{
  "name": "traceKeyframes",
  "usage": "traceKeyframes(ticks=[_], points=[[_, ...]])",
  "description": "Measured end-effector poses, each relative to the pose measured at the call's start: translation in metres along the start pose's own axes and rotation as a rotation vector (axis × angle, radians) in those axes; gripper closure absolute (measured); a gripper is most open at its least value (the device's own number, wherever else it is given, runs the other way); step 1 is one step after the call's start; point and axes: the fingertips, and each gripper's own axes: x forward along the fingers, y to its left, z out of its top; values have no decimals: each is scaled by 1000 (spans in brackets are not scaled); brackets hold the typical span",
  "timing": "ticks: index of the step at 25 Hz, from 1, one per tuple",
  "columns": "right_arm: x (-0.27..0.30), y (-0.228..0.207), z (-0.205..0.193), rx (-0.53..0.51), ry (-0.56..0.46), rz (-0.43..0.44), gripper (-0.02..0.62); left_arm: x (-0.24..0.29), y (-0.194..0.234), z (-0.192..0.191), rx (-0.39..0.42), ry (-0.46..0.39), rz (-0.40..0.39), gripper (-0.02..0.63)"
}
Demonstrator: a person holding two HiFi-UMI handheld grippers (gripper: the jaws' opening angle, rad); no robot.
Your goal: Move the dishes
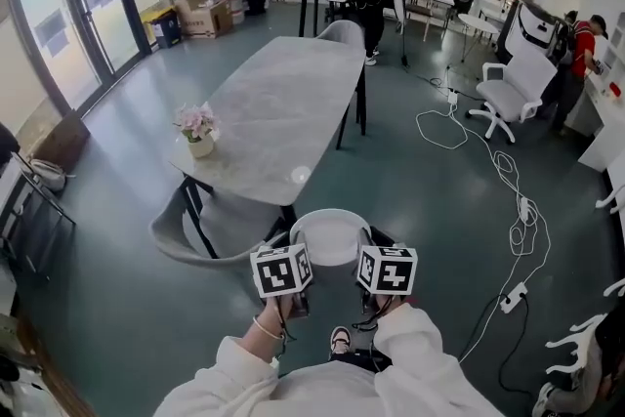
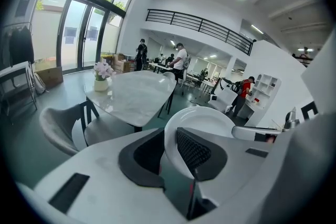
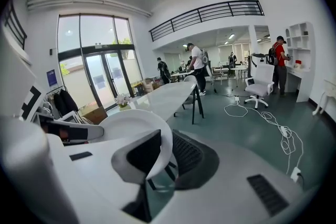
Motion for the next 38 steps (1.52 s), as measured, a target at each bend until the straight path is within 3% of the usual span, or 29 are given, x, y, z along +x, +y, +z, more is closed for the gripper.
traceKeyframes(ticks=[10,18,38], points=[[48,-65,41,-1,8,18,474,73,-40,31,-7,-7,6,534],[82,-80,55,-9,31,44,477,110,-38,42,-37,11,28,534],[108,-120,86,45,-3,27,479,159,-63,73,-10,17,-6,534]])
